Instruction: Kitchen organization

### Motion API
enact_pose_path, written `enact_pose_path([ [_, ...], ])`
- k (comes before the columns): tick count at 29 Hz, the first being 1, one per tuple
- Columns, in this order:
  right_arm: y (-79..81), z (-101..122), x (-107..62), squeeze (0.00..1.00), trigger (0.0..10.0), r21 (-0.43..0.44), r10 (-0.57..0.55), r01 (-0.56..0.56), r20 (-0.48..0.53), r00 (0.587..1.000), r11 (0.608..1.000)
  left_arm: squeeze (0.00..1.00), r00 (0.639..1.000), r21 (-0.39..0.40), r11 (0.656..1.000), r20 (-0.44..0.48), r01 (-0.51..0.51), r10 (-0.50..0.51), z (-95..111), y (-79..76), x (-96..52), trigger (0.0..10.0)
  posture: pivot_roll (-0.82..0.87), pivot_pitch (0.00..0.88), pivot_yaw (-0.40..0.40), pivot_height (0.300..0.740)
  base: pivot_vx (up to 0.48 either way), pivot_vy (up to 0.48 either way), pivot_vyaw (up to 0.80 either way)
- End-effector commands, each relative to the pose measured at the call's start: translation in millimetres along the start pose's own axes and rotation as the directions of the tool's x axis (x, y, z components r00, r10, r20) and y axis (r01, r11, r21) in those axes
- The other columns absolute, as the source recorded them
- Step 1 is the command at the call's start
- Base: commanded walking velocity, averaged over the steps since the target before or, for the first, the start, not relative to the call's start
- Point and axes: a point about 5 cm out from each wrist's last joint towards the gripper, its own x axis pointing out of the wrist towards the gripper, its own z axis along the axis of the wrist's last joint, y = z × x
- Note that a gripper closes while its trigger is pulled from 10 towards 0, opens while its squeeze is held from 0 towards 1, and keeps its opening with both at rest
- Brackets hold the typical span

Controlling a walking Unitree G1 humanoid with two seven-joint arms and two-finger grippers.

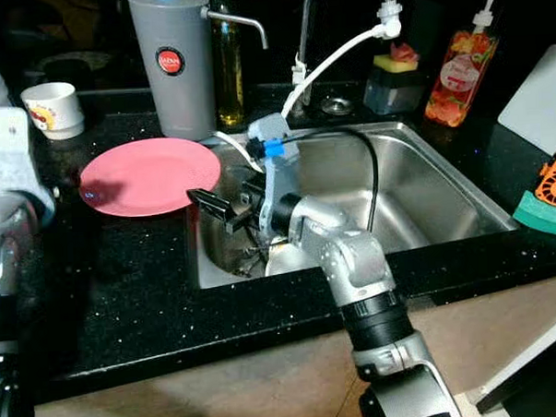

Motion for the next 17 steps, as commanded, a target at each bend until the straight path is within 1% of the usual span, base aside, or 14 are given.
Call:
enact_pose_path([
  [1,-10.1,6.6,2.5,0.00,10.0,0.039,-0.065,0.063,0.051,0.997,0.997,1.00,0.997,-0.050,0.996,0.005,0.075,-0.075,-9.2,-7.3,2.3,10.0,-0.01,0.107,-0.063,0.740,0.000,0.000,0.00],
  [2,-12.2,7.1,3.2,0.00,10.0,0.058,-0.076,0.073,0.059,0.995,0.996,1.00,0.995,-0.053,0.994,0.018,0.099,-0.098,-9.2,-9.1,2.6,10.0,-0.01,0.107,-0.063,0.740,0.000,0.000,0.00],
  [3,-14.6,7.9,3.7,1.00,10.0,0.076,-0.089,0.084,0.067,0.994,0.994,1.00,0.992,-0.045,0.991,0.027,0.124,-0.122,-9.8,-11.2,2.8,10.0,-0.01,0.114,-0.063,0.740,0.000,0.000,0.00],
  [6,-21.7,8.5,5.5,1.00,10.0,0.140,-0.123,0.110,0.086,0.989,0.984,1.00,0.987,-0.058,0.985,0.040,0.160,-0.158,-9.6,-15.3,4.9,10.0,-0.02,0.116,-0.061,0.740,0.000,0.000,0.00],
  [10,-28.3,3.5,9.6,1.00,10.0,0.212,-0.163,0.143,0.077,0.984,0.967,1.00,0.975,-0.058,0.974,0.042,0.220,-0.218,-7.3,-21.8,7.4,10.0,-0.02,0.132,-0.050,0.740,0.000,0.000,0.00],
  [11,-29.4,2.0,10.8,1.00,10.0,0.226,-0.172,0.152,0.073,0.982,0.962,1.00,0.974,-0.056,0.972,0.041,0.226,-0.224,-7.1,-22.5,8.1,10.0,-0.02,0.132,-0.050,0.740,0.000,0.000,0.00],
  [13,-32.3,-5.2,16.2,1.00,10.0,0.286,-0.204,0.181,0.051,0.978,0.941,1.00,0.975,-0.042,0.974,0.016,0.224,-0.223,-8.2,-21.6,12.2,10.0,-0.02,0.141,-0.046,0.740,0.000,0.000,0.00],
  [14,-32.3,-5.2,16.2,1.00,10.0,0.286,-0.204,0.181,0.051,0.978,0.941,1.00,0.975,-0.042,0.974,0.016,0.224,-0.223,-8.2,-21.6,12.2,10.0,-0.02,0.141,-0.046,0.740,0.000,0.000,0.00],
  [15,-32.9,-8.1,18.4,0.00,10.0,0.313,-0.212,0.188,0.042,0.976,0.931,1.00,0.975,-0.041,0.974,0.005,0.224,-0.224,-8.8,-21.0,13.6,10.0,-0.01,0.146,-0.047,0.740,0.000,0.000,0.00],
  [16,-32.9,-8.1,18.4,0.00,10.0,0.313,-0.212,0.188,0.042,0.976,0.931,1.00,0.975,-0.041,0.974,0.005,0.224,-0.224,-8.8,-21.0,13.6,10.0,-0.01,0.146,-0.047,0.740,0.000,0.000,0.00],
  [17,-32.5,-11.6,21.8,0.00,10.0,0.351,-0.217,0.193,0.032,0.976,0.917,1.00,0.973,-0.036,0.973,-0.017,0.228,-0.228,-10.9,-20.0,15.2,10.0,-0.01,0.151,-0.048,0.740,0.000,0.000,0.00],
])
